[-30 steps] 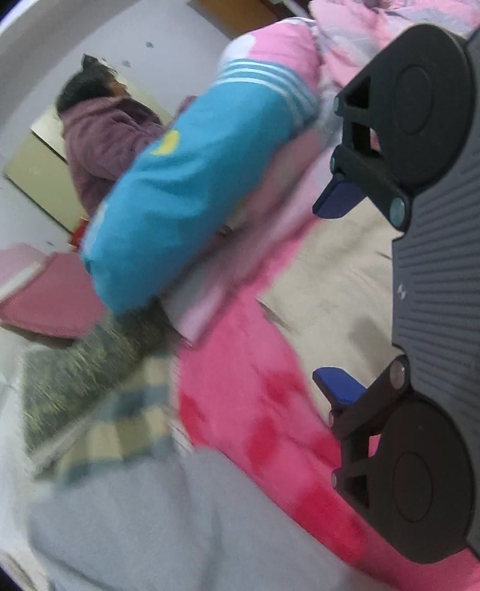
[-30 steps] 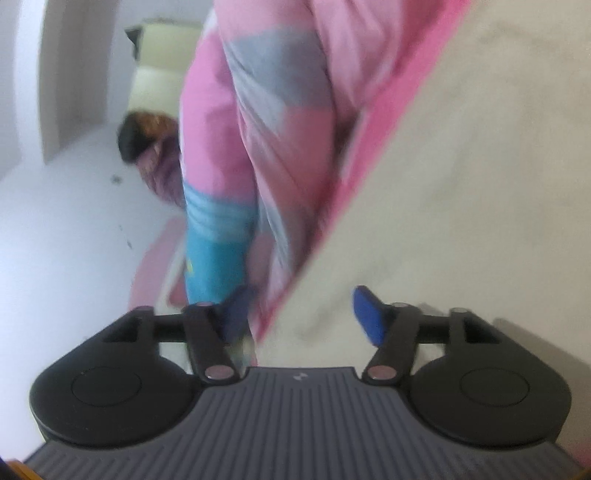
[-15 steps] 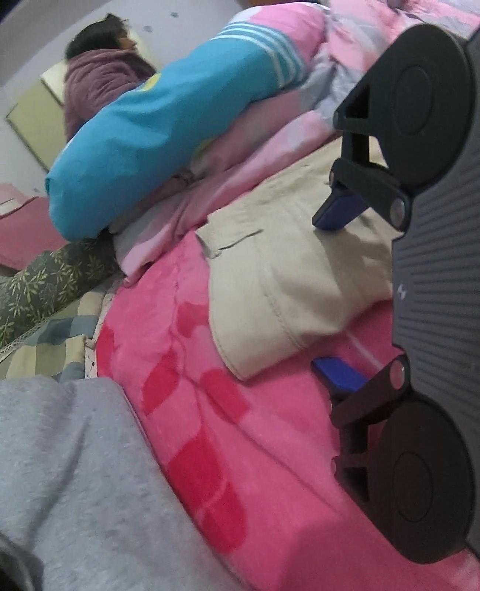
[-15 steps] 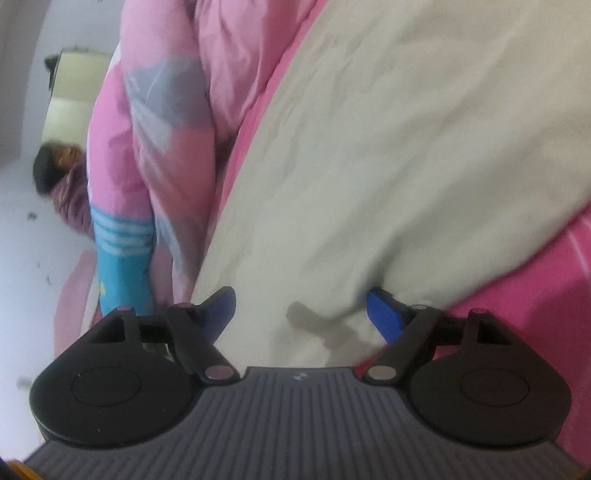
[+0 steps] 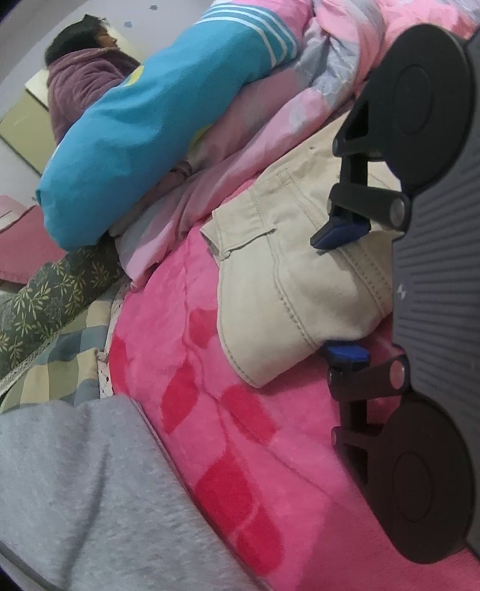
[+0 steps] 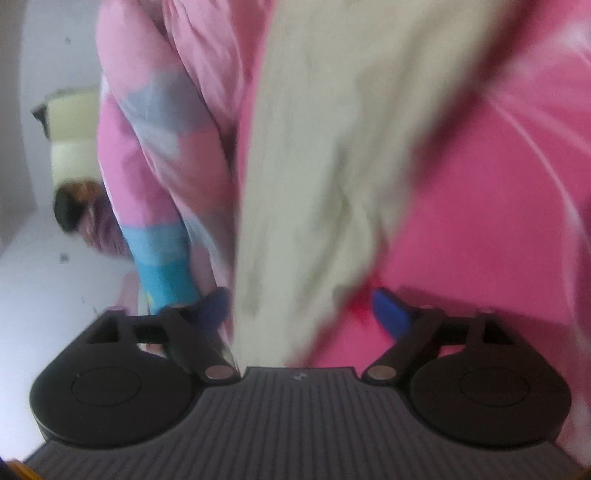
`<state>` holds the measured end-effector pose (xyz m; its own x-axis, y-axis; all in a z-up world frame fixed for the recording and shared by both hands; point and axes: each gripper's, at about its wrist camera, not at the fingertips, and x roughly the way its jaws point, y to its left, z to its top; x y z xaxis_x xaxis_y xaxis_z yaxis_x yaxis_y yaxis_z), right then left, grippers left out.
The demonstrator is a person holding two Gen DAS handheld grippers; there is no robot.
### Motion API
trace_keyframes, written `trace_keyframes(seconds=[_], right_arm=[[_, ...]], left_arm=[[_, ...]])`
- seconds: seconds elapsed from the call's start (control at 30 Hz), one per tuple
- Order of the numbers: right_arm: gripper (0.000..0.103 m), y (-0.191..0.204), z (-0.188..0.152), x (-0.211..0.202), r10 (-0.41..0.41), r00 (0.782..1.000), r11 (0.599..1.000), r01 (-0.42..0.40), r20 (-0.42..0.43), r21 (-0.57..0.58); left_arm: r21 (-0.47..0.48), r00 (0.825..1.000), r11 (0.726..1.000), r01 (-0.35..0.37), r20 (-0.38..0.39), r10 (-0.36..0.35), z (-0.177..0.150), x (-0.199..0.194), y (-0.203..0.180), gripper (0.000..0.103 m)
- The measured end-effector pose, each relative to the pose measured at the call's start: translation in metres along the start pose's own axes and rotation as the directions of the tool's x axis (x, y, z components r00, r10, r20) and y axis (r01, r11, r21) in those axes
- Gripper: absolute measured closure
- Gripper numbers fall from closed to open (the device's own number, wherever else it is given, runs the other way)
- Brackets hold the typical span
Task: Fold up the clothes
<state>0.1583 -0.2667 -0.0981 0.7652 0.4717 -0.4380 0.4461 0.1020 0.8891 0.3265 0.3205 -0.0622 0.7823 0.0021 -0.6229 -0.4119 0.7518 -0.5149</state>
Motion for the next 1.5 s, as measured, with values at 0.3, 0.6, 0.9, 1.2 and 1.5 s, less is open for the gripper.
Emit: trace_keyframes(seconds=[0.3,0.6,0.9,1.2,1.5], right_arm=[[0.000,0.024,0.034,0.067,-0.054,0.996,0.998,0.053,0.075,0.023],[0.062,0.016,0.045,0.075,0.086,0.965,0.995,-0.096,0.250,0.028],[0.095,0.015,0.037,0.049,0.115,0.957,0.991,-0.094,0.267,-0.090],[0.096,-0.006,-0.021,-0.004,0.090,0.988,0.981,-0.066,0.127,-0.180],[0.096,-0.036,-0.057,-0.039,0.077,0.995,0.969,-0.060,0.064,-0.240]], left_arm=[[0.028,1.000,0.999,-0.026,0.005,0.026,0.000,0.001,-0.003,0.060],[0.033,0.999,0.998,-0.044,0.022,0.043,0.002,-0.011,-0.013,0.078],[0.109,0.996,0.994,0.032,0.074,-0.040,0.009,-0.065,-0.014,0.082],[0.027,0.998,0.999,0.044,0.045,-0.045,-0.013,-0.120,0.056,0.082],[-0.086,0.999,0.995,0.039,-0.006,-0.040,-0.041,-0.168,0.134,0.081]])
